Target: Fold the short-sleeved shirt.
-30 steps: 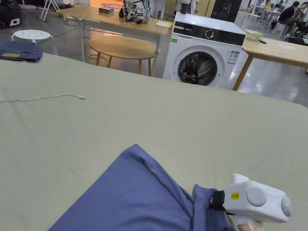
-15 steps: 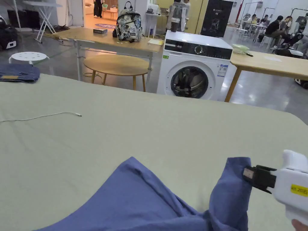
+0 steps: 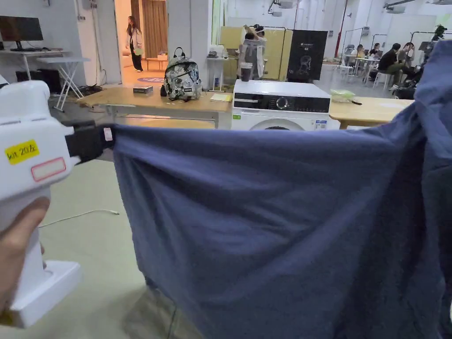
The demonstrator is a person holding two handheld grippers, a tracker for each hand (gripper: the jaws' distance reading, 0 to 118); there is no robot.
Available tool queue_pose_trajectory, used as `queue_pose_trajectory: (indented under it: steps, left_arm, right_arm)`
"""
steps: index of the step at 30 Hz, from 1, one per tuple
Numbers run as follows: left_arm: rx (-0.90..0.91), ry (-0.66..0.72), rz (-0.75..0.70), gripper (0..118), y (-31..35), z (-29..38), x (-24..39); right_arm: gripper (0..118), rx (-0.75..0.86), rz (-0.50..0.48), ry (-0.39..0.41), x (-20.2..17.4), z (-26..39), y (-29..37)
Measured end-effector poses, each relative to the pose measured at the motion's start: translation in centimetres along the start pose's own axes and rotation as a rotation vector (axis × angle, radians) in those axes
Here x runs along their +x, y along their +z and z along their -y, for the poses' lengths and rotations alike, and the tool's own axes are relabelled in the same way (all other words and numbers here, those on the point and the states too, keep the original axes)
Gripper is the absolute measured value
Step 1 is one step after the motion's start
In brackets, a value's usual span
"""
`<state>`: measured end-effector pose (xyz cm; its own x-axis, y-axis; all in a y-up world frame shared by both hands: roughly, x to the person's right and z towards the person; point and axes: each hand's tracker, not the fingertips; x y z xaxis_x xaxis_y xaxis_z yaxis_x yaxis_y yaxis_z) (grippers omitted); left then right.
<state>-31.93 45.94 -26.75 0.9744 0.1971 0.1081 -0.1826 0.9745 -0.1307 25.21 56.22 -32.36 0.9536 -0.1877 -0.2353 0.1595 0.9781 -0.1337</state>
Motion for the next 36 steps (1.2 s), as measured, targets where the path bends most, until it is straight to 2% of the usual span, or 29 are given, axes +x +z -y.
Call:
queue_pose_trajectory:
  steps: [4,12,15,18,24,30,32,36]
  left_arm:
    - [0.052,-0.091,-0.016,1,-3.8,-5.6,1.2]
    - [0.007,-0.072,-0.049,1,-8.1,-12.3,0.4]
    - [0.011,-0.041,-0.054,1,-9.6,-13.7,0.0]
    - [0.015,-0.073,-0.079,1,-12.2,-14.4,-1.2]
    - [0.01,-0.112,-0.099,1,-14.4,-14.1,-1.1]
    - [-0.035,-0.127,-0.104,1,-15.0,-9.8,-1.1]
    - [-0.063,-0.138,-0.113,1,-15.0,-8.3,-2.0]
    - [-0.109,-0.141,-0.115,1,-12.8,-4.9,-2.9]
  right_arm:
    - [0,0.031,0.02,-0.012,-0.7,-5.2,-3.8]
    - [0,0.121,0.06,-0.012,-2.4,-12.3,-10.8]
    - [0,0.131,0.061,-0.037,-2.1,-14.2,-13.7]
    - [0,0.136,0.061,-0.028,-1.8,-15.3,-16.0]
    - [0,0.123,0.069,-0.024,-2.2,-15.1,-18.8]
    - [0,0.073,0.022,-0.051,-1.3,-10.2,-19.6]
    - [0,0.068,-0.011,-0.076,-1.3,-8.1,-18.7]
    - [0,0.054,-0.106,-0.184,-0.4,-5.1,-16.7]
